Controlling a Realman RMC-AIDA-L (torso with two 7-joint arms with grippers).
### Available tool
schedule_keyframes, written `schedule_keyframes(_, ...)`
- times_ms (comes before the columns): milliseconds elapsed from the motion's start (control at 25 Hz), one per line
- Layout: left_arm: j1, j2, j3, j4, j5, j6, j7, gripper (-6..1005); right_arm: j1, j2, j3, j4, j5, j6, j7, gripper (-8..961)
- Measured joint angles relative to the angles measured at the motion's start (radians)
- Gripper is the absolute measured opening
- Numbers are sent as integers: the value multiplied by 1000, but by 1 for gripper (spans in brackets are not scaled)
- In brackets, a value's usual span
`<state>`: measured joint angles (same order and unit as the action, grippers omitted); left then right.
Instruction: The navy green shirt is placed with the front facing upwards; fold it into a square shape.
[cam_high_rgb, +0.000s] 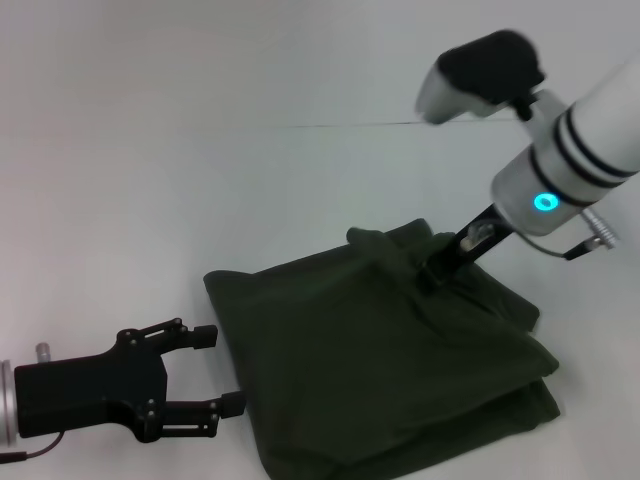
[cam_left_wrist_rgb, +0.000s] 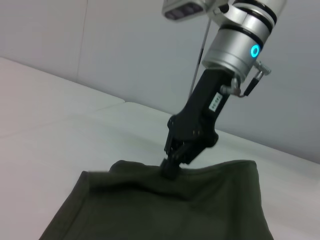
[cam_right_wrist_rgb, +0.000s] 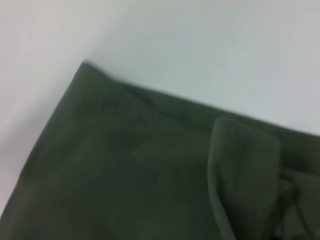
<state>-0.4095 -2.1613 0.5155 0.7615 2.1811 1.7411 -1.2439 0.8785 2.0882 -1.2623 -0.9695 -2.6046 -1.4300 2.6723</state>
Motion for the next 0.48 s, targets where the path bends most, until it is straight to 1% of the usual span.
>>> schedule_keyframes(160,0,0,0,0,0,1,0,925,-44,-1,96,-66,-26,-34,1,19)
schedule_keyframes(320,0,0,0,-1,0,3,0,925,-89,-5,149,-89,-44,-49,1,20)
schedule_keyframes(480,0,0,0,-3,0,3,-1,924,-139,-5,184,-96,-55,-32,-2,20)
